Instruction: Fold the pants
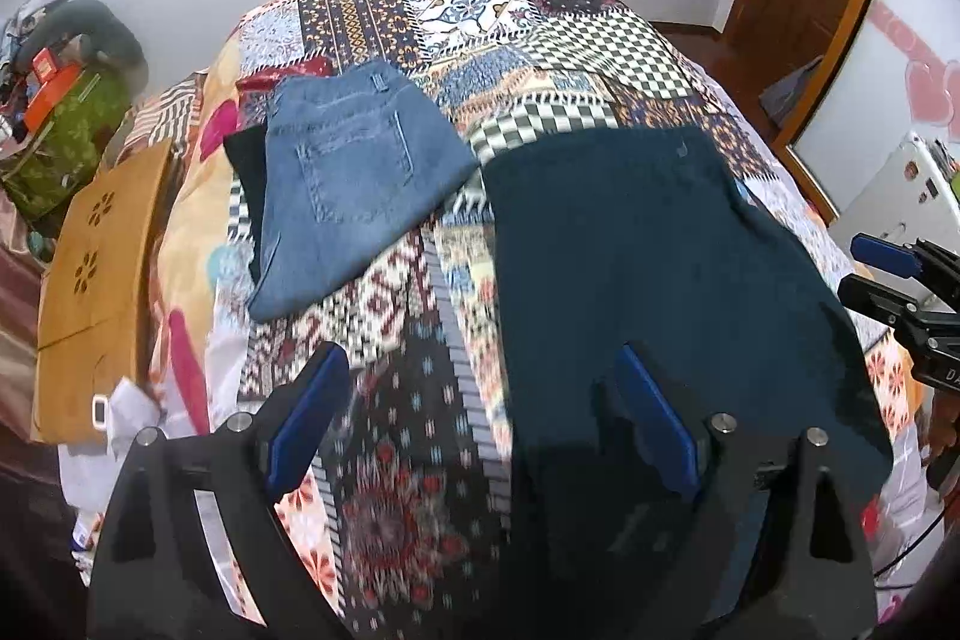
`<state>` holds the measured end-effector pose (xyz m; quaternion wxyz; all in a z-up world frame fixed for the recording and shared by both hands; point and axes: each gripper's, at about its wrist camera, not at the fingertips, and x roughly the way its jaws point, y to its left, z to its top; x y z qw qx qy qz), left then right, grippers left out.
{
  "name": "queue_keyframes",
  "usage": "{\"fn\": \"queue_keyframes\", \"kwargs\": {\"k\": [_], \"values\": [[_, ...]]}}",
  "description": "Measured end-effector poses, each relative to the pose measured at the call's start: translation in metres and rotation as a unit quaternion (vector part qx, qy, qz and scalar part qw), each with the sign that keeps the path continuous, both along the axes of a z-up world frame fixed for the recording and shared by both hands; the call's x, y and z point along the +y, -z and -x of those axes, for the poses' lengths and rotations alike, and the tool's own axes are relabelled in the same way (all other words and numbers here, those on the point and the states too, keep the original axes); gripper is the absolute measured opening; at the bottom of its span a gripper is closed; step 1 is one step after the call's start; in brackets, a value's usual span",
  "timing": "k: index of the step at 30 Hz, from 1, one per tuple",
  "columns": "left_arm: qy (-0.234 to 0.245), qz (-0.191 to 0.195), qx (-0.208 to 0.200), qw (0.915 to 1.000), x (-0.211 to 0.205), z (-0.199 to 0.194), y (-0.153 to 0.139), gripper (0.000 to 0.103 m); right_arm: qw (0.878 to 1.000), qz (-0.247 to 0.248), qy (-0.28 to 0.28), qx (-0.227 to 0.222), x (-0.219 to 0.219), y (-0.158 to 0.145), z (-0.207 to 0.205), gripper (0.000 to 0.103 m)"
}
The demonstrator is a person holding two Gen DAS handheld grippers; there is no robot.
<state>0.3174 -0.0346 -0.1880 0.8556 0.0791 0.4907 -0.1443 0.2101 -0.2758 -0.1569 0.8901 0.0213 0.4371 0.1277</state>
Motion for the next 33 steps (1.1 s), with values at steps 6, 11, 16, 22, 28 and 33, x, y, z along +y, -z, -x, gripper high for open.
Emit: {"fn": "queue_keyframes", "kwargs": {"k": [6,11,16,22,28,33], "values": [[0.009,-0.009,-0.001,0.9999,-0.021,-0.047,0.005,0.091,1.000,0.016,-0.006,-0.012,0.006,0.006,-0.050,0.056],[0.030,-0.004,0.001,0.9995,-0.040,-0.076,0.018,0.091,0.999,0.016,-0.038,0.003,0.018,0.022,-0.090,0.056],[0.042,-0.004,0.012,0.9990,-0.050,-0.092,0.033,0.091,0.998,0.011,-0.055,0.013,0.023,0.032,-0.113,0.055],[0.040,-0.021,0.011,0.9989,-0.054,-0.097,0.047,0.091,0.998,0.007,-0.054,0.013,0.019,0.041,-0.112,0.023],[0.027,-0.031,0.015,0.9991,-0.050,-0.097,0.066,0.095,0.997,0.046,-0.057,0.015,0.020,0.056,-0.117,0.019],[0.018,-0.031,0.003,0.9994,-0.045,-0.094,0.060,0.098,0.997,0.051,-0.048,0.023,0.015,0.052,-0.116,0.020]]}}
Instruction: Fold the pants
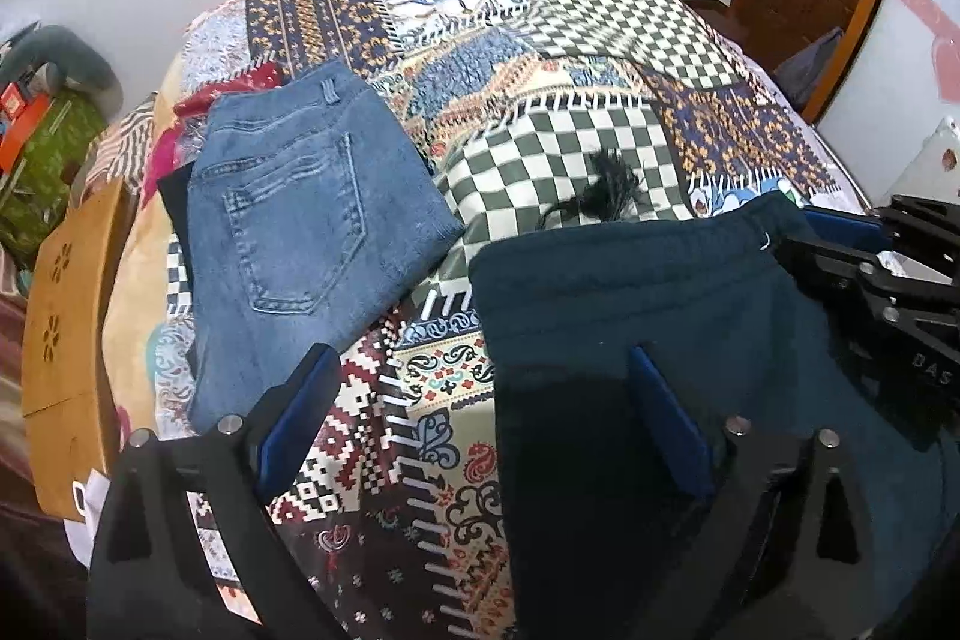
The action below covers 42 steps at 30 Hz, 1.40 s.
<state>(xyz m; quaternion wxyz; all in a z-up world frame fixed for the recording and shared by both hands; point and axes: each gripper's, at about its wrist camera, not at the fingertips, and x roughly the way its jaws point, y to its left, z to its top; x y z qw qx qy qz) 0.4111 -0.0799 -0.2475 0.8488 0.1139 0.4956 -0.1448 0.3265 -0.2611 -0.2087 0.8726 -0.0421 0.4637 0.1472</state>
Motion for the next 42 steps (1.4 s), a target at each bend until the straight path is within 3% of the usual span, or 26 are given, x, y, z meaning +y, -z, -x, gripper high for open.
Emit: {"fn": "queue_keyframes", "kwargs": {"k": [3,5,6,9,11,12,17,21,26,35,38,42], "values": [[0.001,-0.009,-0.028,0.9996,0.003,0.008,-0.019,0.097,1.000,0.011,0.014,-0.010,-0.008,-0.014,0.012,0.033],[0.007,-0.005,-0.038,0.9992,0.005,0.015,-0.032,0.097,0.999,0.020,0.025,-0.015,-0.014,-0.023,0.020,0.048],[0.008,0.001,-0.041,0.9991,0.007,0.018,-0.038,0.097,0.999,0.018,0.030,-0.020,-0.018,-0.028,0.026,0.051],[0.014,0.018,-0.037,0.9991,0.011,0.030,-0.053,0.097,0.999,0.011,0.037,-0.032,-0.025,-0.044,0.041,0.060],[0.019,0.029,-0.029,0.9990,0.012,0.038,-0.059,0.097,0.998,0.011,0.042,-0.045,-0.026,-0.053,0.052,0.080],[0.020,0.033,-0.025,0.9989,0.013,0.043,-0.060,0.097,0.998,0.008,0.044,-0.054,-0.027,-0.058,0.060,0.082],[0.033,0.042,0.008,0.9985,0.014,0.064,-0.053,0.097,0.999,-0.015,0.018,-0.047,-0.020,-0.063,0.087,0.084],[0.032,0.047,0.074,0.9956,0.016,0.071,-0.032,0.097,0.999,-0.046,0.014,-0.004,-0.017,-0.043,0.099,0.084],[0.045,0.064,0.134,0.9879,0.012,0.065,-0.010,0.097,0.994,-0.082,0.022,0.074,-0.016,-0.003,0.095,0.084],[0.071,0.101,0.225,0.9665,-0.006,0.029,0.023,0.099,0.975,-0.171,0.002,0.142,-0.015,0.030,0.075,0.084],[0.072,0.119,0.229,0.9634,-0.007,0.024,0.026,0.101,0.967,-0.199,0.004,0.159,-0.013,0.042,0.069,0.085],[0.063,0.175,0.234,0.9543,-0.007,0.017,0.030,0.100,0.962,-0.217,0.001,0.168,-0.009,0.044,0.060,0.081]]}}
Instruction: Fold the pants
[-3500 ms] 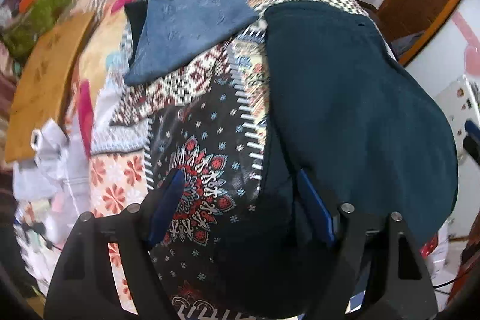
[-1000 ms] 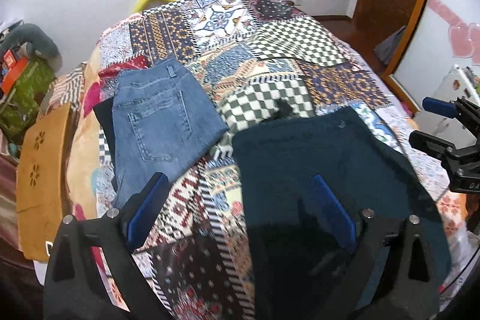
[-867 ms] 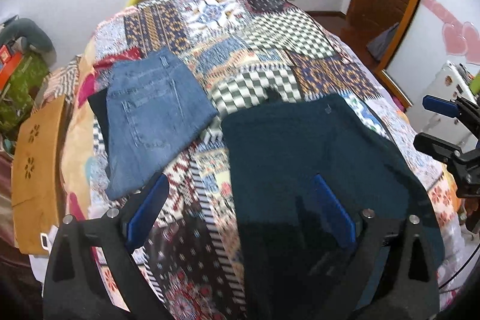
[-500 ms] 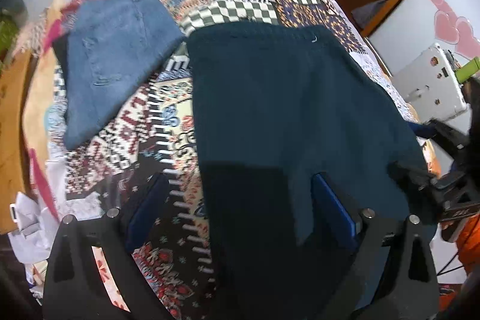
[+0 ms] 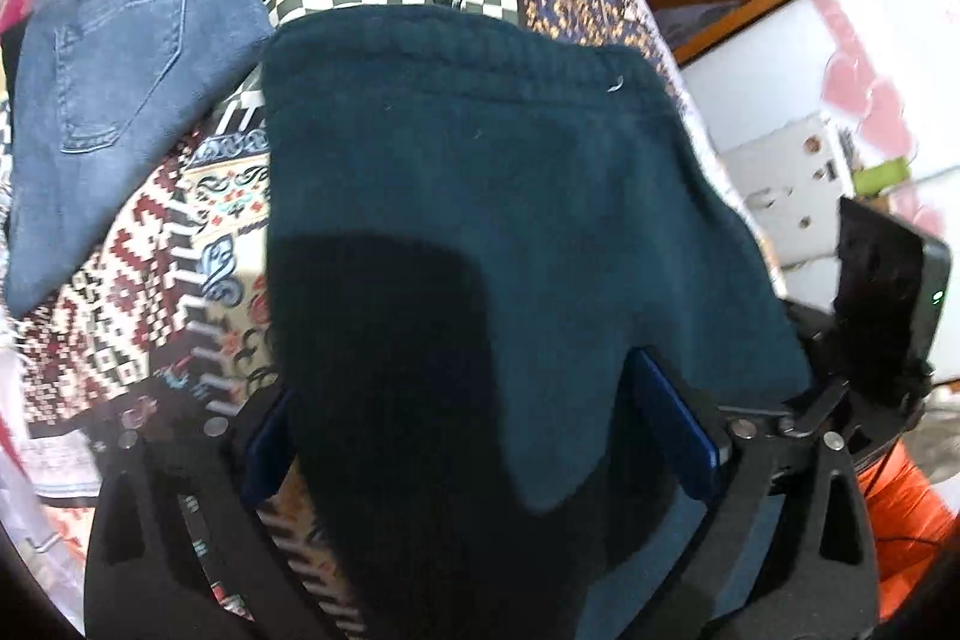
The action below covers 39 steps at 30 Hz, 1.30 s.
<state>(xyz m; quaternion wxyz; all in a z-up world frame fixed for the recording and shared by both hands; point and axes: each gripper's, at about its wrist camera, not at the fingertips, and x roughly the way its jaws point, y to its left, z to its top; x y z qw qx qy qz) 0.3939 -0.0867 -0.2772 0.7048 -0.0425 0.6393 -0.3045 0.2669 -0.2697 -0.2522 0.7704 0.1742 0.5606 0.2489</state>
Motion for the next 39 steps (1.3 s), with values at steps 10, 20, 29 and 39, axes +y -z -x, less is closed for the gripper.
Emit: {"fn": "queue_keyframes", "kwargs": {"k": [10,20,29,39], "values": [[-0.037,-0.005,-0.050,0.9980,0.009,0.021,-0.026,0.054,1.000,0.020,0.004,-0.012,0.017,-0.021,0.002,0.035],[-0.056,0.013,-0.163,0.9849,0.051,0.059,-0.108,0.042,0.989,0.064,-0.026,-0.129,0.053,-0.088,0.014,0.031],[-0.108,0.022,-0.271,0.9563,0.102,0.037,-0.173,0.041,0.976,0.043,-0.049,-0.208,0.092,-0.140,-0.022,0.030],[-0.169,0.008,-0.305,0.9372,0.155,-0.059,-0.171,0.041,0.971,0.022,-0.054,-0.231,0.145,-0.134,-0.121,0.030]]}}
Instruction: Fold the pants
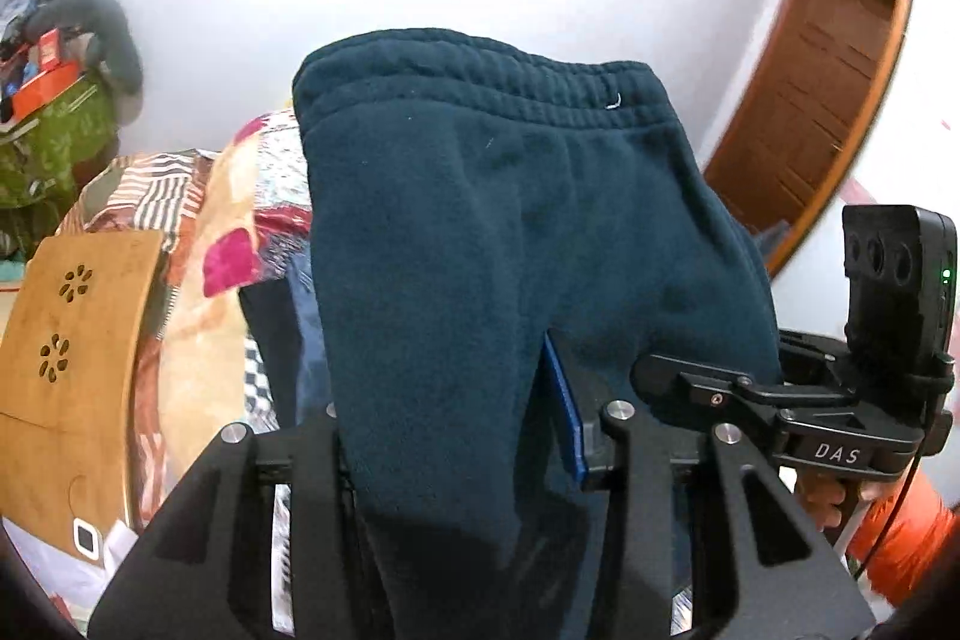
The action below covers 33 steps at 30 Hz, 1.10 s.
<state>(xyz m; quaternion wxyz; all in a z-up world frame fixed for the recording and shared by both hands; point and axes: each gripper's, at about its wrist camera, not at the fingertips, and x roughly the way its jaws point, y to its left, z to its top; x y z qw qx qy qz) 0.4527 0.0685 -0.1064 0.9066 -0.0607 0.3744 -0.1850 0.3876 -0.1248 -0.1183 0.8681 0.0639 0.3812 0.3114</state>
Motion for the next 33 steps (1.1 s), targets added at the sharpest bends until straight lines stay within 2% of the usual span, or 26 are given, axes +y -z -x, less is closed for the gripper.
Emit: {"fn": "queue_keyframes", "kwargs": {"k": [4,7,10,14,20,22,23,26,28,31,33], "values": [[-0.013,-0.006,0.009,0.9999,0.015,-0.048,0.023,0.041,1.000,-0.013,-0.001,0.022,0.015,0.023,-0.046,0.030],[-0.019,-0.008,0.024,0.9995,0.021,-0.078,0.047,0.041,0.999,-0.002,0.000,0.037,0.028,0.049,-0.080,0.030],[-0.027,-0.016,0.044,0.9985,0.026,-0.113,0.081,0.041,0.998,0.014,0.005,0.054,0.038,0.076,-0.110,0.030],[-0.050,-0.028,0.075,0.9956,0.028,-0.141,0.127,0.041,0.995,0.029,0.008,0.097,0.048,0.119,-0.149,0.030],[-0.054,-0.004,0.145,0.9880,0.038,-0.174,0.189,0.046,0.987,0.092,0.007,0.133,0.057,0.155,-0.167,0.032],[-0.056,-0.014,0.136,0.9891,0.037,-0.169,0.187,0.050,0.987,0.085,0.010,0.139,0.054,0.155,-0.165,0.034],[-0.057,-0.027,0.124,0.9902,0.035,-0.164,0.182,0.052,0.987,0.079,0.013,0.137,0.052,0.152,-0.157,0.037],[-0.062,-0.078,0.104,0.9896,0.031,-0.150,0.162,0.054,0.988,0.095,0.022,0.122,0.046,0.142,-0.142,0.037],[-0.070,-0.095,0.098,0.9882,0.035,-0.144,0.152,0.054,0.988,0.101,0.025,0.113,0.042,0.130,-0.140,0.037],[-0.066,-0.061,0.099,0.9910,0.045,-0.124,0.125,0.054,0.991,0.082,0.037,0.101,0.026,0.109,-0.132,0.037],[-0.067,-0.046,0.080,0.9935,0.045,-0.099,0.094,0.054,0.994,0.066,0.035,0.075,0.017,0.088,-0.122,0.037]]}}
